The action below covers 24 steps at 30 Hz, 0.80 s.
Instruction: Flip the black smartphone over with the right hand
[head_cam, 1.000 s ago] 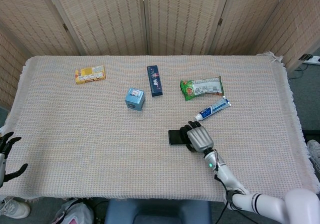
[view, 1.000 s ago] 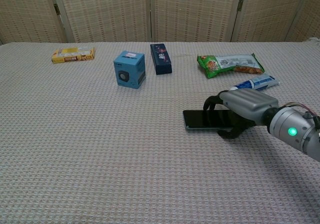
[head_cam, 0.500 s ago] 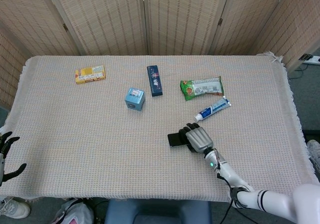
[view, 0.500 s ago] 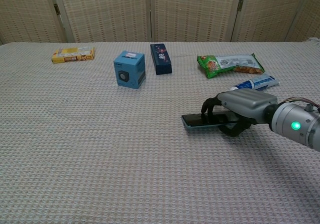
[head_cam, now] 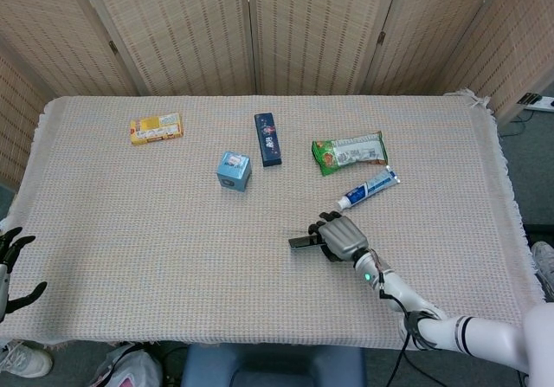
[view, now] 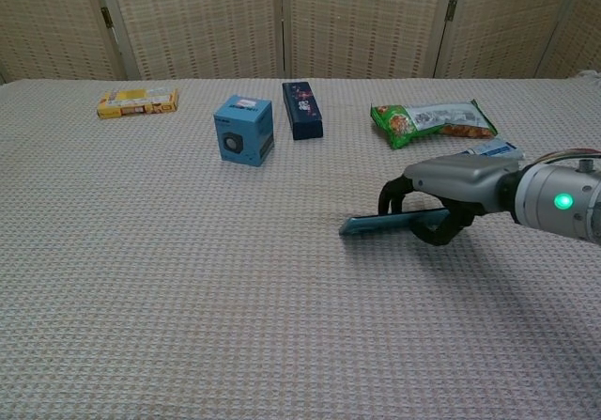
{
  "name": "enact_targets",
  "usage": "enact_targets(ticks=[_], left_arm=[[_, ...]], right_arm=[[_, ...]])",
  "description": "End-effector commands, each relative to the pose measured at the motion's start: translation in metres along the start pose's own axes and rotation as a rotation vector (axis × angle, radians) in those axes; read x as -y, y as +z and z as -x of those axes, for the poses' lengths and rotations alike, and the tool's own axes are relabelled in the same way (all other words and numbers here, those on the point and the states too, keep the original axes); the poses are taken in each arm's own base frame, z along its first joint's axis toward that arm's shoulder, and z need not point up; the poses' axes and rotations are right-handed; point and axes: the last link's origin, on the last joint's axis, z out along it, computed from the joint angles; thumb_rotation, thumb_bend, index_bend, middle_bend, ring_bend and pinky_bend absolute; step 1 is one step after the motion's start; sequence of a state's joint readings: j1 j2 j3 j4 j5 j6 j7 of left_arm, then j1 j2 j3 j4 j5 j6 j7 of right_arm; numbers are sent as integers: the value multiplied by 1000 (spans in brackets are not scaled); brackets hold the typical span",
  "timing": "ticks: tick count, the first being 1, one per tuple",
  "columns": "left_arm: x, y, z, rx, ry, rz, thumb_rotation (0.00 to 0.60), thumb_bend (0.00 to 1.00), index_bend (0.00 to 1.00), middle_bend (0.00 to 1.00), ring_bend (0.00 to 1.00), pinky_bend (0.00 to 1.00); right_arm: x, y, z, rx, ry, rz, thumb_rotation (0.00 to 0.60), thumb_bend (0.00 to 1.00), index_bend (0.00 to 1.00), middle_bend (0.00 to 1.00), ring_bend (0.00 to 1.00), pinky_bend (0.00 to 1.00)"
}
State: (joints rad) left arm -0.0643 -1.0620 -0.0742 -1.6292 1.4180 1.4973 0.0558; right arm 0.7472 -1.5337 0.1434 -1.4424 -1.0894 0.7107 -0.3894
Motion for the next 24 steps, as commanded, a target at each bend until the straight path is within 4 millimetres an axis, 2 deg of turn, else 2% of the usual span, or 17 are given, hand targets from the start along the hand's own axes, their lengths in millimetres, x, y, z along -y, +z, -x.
enact_targets(ticks=[1, 10, 16, 20, 24], left_arm=[[0, -1, 0, 2, 2, -2, 600, 211, 233, 145, 150, 195], [2, -3, -2, -1, 3, -5, 600, 211, 233, 145, 150, 195], [4, -5, -3, 0, 2, -10, 600, 211, 233, 145, 150, 195], [6, -6, -4, -4, 0, -14, 600, 211, 233, 145, 150, 195], [6, -6, -5, -7, -2, -14, 600, 211, 233, 145, 150, 195]], right_arm=[[-1, 6, -7, -11, 1, 7, 600, 549, 302, 336, 130, 167], [-2, 32, -20, -49, -27, 31, 600, 548, 302, 336, 130, 167], [-1, 41, -23, -58, -39, 38, 600, 548, 302, 336, 132, 167], [0, 38, -35, -127, -45, 35, 600, 547, 302, 336, 132, 167], [-3, 20, -51, -193, -56, 27, 600, 539, 302, 335, 132, 167]])
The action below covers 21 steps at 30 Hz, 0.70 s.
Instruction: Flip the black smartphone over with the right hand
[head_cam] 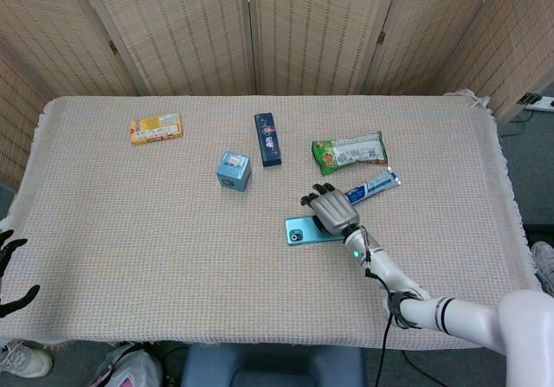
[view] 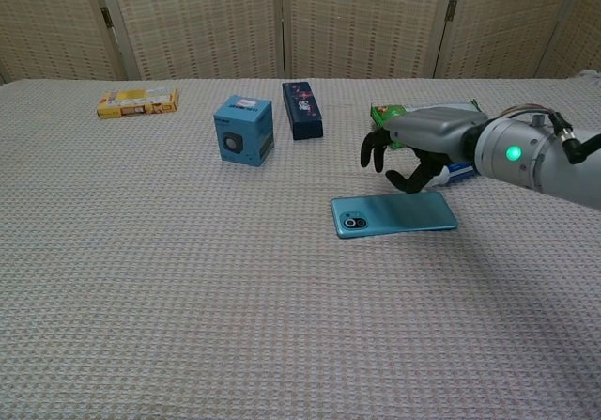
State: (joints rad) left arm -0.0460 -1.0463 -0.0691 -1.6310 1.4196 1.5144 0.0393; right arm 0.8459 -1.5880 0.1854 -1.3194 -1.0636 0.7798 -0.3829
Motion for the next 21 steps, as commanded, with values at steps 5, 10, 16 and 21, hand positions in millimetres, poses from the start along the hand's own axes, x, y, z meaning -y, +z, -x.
enact_targets(ticks=[5, 10, 16, 21], left_arm=[[-2, 1, 0, -6, -7, 9, 600, 211, 233, 145, 150, 195], [-7, 3, 0, -14, -14, 25, 600, 211, 233, 145, 150, 195], [-14, 8, 2, -23, -18, 44, 600, 212, 233, 145, 150, 195], [-24, 12, 3, -38, -25, 70, 600, 211, 233, 145, 150, 195]], right_arm=[[-19, -55, -30, -103, -43, 17, 600, 521, 302, 333, 132, 167], [-46, -112, -38, -157, -70, 114, 600, 360, 302, 291, 131, 167], [-77, -180, -41, -247, -72, 242, 600, 201, 223, 198, 131, 167], [-95, -233, -35, -292, -82, 344, 600, 198, 164, 154, 130, 167]])
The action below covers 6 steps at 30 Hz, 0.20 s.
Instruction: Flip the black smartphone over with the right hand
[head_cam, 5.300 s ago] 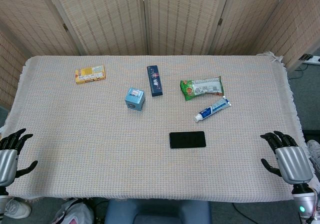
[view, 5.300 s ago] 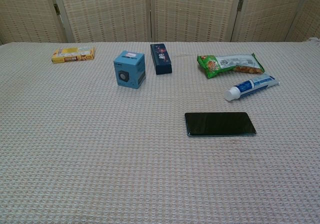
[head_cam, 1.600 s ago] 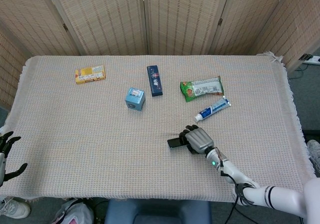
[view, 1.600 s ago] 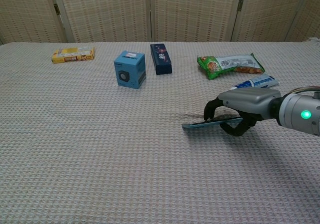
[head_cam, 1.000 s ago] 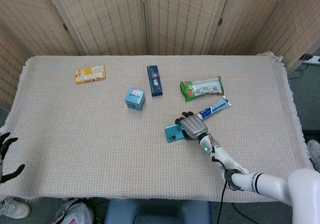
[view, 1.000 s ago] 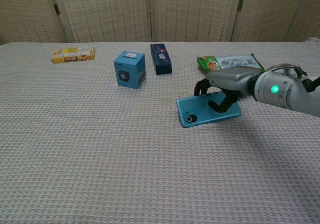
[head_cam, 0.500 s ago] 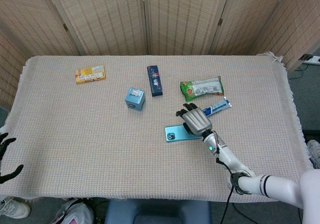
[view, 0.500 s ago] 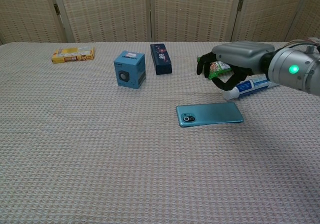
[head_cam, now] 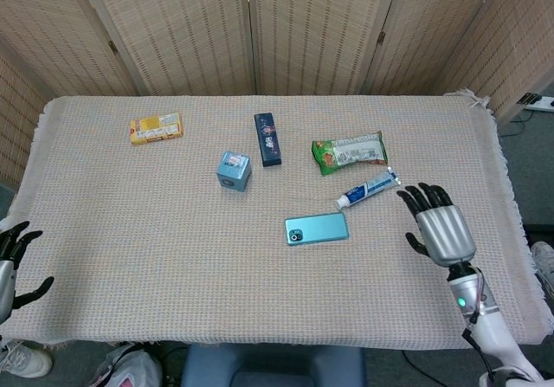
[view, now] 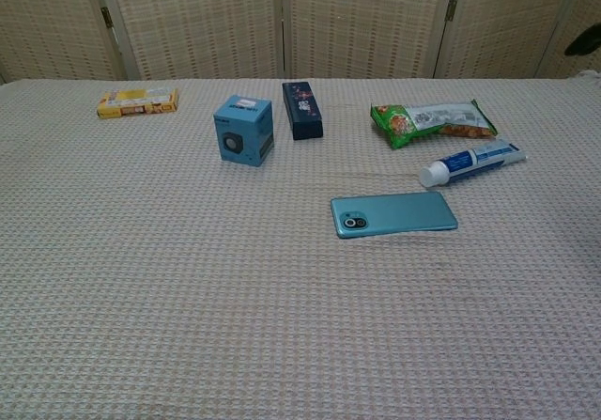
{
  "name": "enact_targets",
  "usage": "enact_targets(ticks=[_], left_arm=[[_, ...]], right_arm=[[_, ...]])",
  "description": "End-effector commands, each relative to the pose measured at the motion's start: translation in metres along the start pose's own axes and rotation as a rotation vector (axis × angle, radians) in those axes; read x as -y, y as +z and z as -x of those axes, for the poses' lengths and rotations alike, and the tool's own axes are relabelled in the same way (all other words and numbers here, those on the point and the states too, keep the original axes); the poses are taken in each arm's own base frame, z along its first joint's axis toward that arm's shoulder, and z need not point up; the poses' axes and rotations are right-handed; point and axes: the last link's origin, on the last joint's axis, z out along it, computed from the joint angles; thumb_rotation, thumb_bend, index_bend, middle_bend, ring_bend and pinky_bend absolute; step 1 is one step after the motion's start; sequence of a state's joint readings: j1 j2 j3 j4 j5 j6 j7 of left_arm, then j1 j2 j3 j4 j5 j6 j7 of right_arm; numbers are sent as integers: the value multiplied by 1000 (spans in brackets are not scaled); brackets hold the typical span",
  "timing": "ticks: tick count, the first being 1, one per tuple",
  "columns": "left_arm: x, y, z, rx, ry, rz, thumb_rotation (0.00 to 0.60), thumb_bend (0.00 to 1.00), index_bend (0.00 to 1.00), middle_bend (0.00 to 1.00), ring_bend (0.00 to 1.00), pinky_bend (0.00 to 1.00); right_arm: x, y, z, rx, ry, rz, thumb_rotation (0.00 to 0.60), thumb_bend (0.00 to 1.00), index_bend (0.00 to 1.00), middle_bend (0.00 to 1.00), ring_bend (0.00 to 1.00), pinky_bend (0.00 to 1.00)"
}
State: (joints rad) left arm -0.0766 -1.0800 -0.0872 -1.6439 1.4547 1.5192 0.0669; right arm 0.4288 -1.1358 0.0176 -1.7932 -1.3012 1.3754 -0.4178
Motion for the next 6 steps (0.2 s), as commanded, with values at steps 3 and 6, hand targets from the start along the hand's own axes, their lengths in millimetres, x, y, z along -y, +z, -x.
enact_targets(ticks=[3, 6], left_arm=[[-9, 3, 2, -9, -5, 26, 600, 211, 233, 145, 150, 195], [-14, 4, 3, 3, 1, 39, 600, 211, 233, 145, 150, 195]], right_arm=[[-31, -57, -5, -23, -3, 95, 600, 198, 155, 154, 128, 167], [-40, -76, -6, -37, 16, 128, 600, 198, 155, 153, 128, 167]])
